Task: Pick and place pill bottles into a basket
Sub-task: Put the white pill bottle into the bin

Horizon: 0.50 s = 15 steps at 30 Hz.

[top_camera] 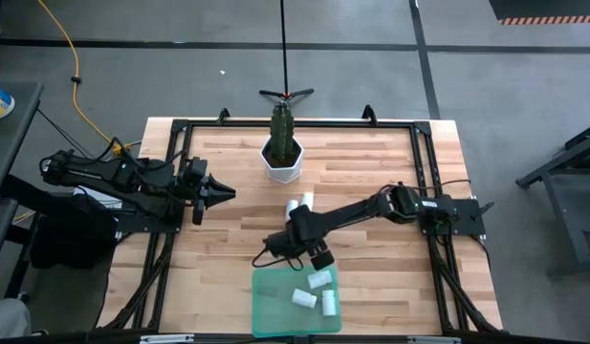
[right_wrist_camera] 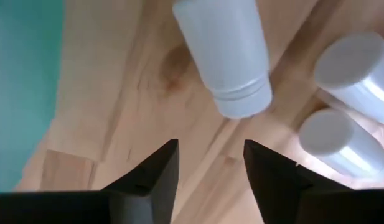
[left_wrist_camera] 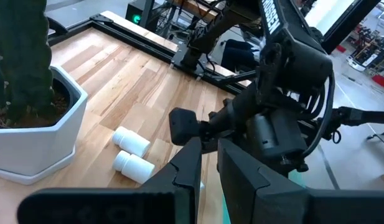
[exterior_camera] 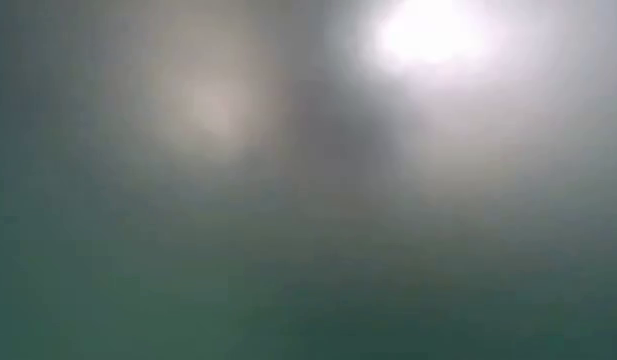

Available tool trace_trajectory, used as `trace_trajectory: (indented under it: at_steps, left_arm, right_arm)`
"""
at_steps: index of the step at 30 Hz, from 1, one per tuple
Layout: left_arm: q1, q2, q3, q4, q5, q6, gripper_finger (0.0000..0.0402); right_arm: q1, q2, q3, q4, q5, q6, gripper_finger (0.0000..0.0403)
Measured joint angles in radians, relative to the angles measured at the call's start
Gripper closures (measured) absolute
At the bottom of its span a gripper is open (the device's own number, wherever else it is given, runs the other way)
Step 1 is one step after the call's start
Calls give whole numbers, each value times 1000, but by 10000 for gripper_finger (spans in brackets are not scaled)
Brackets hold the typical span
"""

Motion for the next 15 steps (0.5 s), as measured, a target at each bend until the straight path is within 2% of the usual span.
trace_trajectory:
  at_steps: [9,15]
  left_arm:
    - [0,0,0,0,-1,1,312]
    - [0,0,0,0,-1,2,312]
  right_arm:
    - [-32,0,0,38,16,-22,160]
    - [-38,0,1,107,21,-70,147]
